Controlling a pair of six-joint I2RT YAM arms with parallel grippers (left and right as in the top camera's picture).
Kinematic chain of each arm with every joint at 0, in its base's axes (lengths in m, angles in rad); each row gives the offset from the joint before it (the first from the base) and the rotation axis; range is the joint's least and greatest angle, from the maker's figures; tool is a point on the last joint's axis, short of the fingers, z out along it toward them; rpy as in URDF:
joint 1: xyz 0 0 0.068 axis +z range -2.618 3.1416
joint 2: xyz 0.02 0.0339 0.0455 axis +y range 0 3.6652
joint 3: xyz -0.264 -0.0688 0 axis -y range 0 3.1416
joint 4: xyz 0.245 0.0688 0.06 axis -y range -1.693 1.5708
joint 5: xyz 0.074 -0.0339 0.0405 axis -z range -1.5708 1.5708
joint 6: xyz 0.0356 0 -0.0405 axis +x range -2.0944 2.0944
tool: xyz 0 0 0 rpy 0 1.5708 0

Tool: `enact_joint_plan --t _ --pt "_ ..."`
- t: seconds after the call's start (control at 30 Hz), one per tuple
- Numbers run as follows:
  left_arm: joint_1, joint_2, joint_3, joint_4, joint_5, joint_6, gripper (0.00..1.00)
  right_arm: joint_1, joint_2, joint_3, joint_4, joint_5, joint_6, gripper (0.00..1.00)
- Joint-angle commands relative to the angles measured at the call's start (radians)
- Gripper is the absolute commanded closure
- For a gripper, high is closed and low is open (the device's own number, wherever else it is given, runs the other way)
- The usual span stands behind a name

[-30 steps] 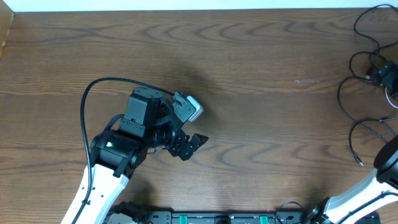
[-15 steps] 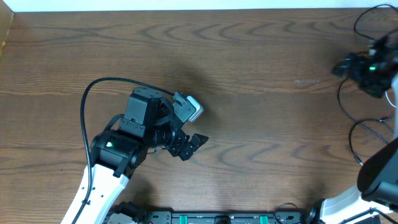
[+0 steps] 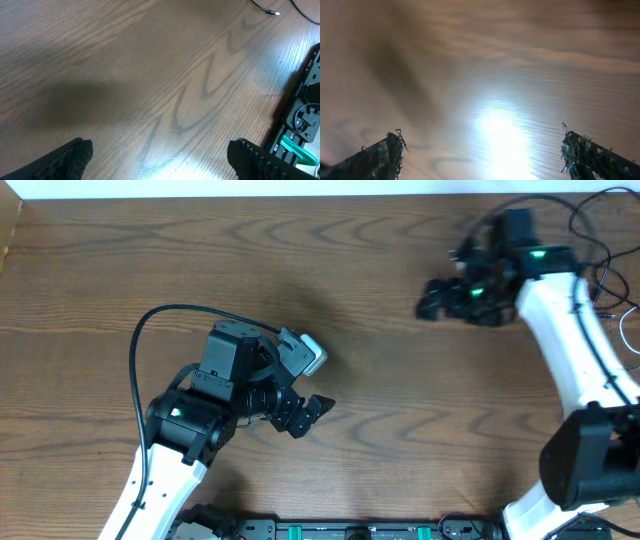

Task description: Untangle cables

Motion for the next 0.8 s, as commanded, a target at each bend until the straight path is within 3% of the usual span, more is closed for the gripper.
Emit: enact_joint_plan --t 0.0,0.37,0.77 --pt "-0.002 -0.002 0.019 0.0 -0.006 -0.002 0.09 0.099 -0.005 0.005 -0.003 -0.008 -0.014 0.01" --pt "-0.002 -0.002 0.019 0.001 -0.006 -0.002 0.09 0.286 -0.005 0.005 -0.003 -0.008 -0.014 0.01" --pt "-0.002 -0.002 0.019 0.0 -0.006 -0.002 0.09 0.314 -0.005 0.005 -0.003 -0.008 -0.014 0.01"
